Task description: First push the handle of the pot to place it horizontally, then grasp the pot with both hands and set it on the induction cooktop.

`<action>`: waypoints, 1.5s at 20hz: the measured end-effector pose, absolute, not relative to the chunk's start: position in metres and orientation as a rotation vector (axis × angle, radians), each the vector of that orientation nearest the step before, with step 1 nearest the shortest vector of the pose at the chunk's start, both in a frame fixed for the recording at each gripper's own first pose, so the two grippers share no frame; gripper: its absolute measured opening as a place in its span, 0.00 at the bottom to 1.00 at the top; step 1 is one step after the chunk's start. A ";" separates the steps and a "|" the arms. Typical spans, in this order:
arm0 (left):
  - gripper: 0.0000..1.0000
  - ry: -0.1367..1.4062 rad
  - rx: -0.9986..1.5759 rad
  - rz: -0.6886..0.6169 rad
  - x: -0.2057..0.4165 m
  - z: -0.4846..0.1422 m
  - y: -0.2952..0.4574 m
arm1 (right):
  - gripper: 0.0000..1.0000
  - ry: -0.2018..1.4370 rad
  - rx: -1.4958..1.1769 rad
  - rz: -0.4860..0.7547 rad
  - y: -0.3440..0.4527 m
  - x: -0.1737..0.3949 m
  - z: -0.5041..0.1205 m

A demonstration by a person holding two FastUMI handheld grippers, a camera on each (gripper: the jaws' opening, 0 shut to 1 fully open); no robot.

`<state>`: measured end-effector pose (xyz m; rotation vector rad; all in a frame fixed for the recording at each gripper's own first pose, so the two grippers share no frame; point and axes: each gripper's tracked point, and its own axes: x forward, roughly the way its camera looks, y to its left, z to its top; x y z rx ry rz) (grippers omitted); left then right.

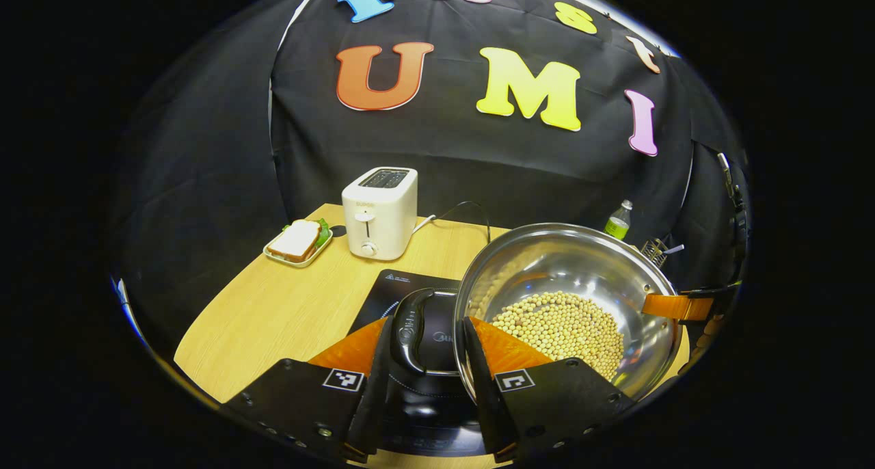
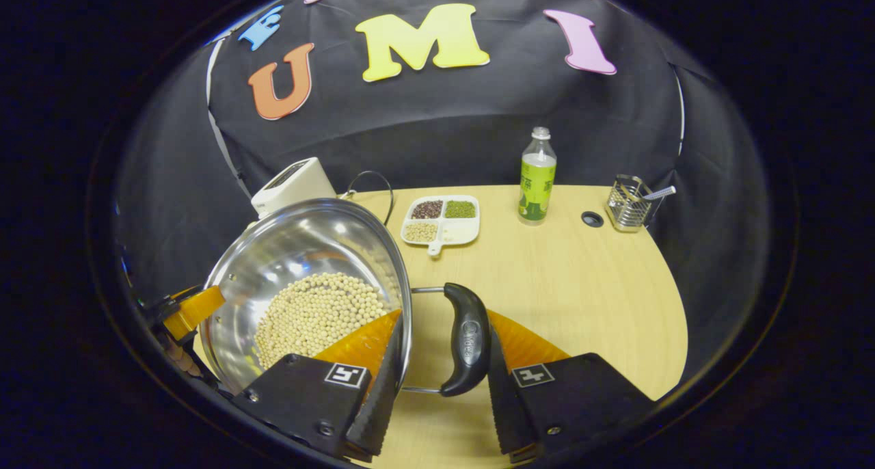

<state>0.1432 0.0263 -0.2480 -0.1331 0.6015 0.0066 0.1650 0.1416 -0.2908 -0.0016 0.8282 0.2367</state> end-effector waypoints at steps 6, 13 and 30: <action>0.55 0.626 -0.122 0.056 0.158 -0.265 0.062 | 0.63 0.876 -0.004 0.264 0.183 0.179 -0.315; 0.54 0.643 -0.140 0.109 0.176 -0.285 0.100 | 0.63 0.892 -0.007 0.279 0.223 0.193 -0.342; 0.55 0.495 -0.263 0.130 0.204 -0.310 0.131 | 0.64 0.835 0.010 0.245 0.256 0.200 -0.373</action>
